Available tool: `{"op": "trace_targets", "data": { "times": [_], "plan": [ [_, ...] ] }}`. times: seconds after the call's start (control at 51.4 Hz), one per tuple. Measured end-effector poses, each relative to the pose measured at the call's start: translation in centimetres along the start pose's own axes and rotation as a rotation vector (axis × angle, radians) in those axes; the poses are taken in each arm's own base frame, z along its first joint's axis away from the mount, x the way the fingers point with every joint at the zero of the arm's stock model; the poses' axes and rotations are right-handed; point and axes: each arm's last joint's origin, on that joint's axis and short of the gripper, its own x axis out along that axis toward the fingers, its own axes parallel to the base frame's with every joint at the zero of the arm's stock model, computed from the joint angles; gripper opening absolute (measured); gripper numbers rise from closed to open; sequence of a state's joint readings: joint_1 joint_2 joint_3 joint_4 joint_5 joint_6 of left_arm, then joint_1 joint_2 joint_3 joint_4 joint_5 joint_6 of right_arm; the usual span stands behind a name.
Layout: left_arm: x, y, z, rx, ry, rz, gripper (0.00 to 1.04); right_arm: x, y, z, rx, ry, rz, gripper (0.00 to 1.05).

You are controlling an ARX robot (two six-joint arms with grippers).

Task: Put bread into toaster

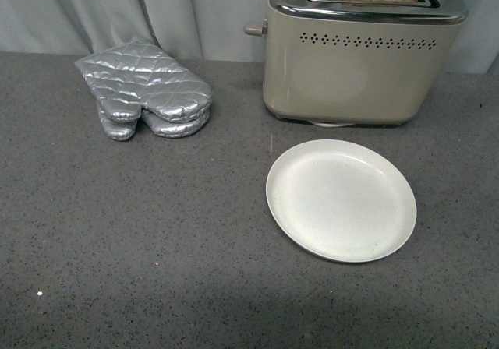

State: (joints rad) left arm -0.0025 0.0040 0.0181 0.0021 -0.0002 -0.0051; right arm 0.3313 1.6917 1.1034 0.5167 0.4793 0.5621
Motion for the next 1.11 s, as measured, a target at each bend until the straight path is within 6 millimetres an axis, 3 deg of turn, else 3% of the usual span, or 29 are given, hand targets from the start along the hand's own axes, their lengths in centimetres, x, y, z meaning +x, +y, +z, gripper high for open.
{"op": "trace_targets", "data": {
  "times": [0.097,0.272,0.409,0.584,0.701,0.817,0.934,1.109],
  "plan": [
    [0.0,0.0,0.0,0.0,0.0,0.0,0.98,-1.9,-0.9,0.1,-0.175,-0.071,0.014,0.97],
    [0.0,0.0,0.0,0.0,0.0,0.0,0.98,-5.7,-3.9,-1.0,-0.493,-0.163,0.0,0.94],
    [0.0,0.0,0.0,0.0,0.0,0.0,0.98,-9.9,-8.2,-2.0,-0.555,-0.029,0.154,0.75],
    [0.0,0.0,0.0,0.0,0.0,0.0,0.98,-16.6,-14.7,-3.1,-0.543,-0.031,0.171,0.44],
    [0.0,0.0,0.0,0.0,0.0,0.0,0.98,-19.4,-18.1,-4.6,-0.554,0.052,0.161,0.22],
    [0.0,0.0,0.0,0.0,0.0,0.0,0.98,-21.5,-18.9,-3.3,-0.549,0.017,0.147,0.0],
    [0.0,0.0,0.0,0.0,0.001,0.0,0.98,-23.8,-19.2,-3.2,-0.542,0.001,0.16,0.0],
    [0.0,0.0,0.0,0.0,0.001,0.0,0.98,-24.1,-19.2,-3.1,-0.54,-0.023,0.166,0.01]
  ]
}}
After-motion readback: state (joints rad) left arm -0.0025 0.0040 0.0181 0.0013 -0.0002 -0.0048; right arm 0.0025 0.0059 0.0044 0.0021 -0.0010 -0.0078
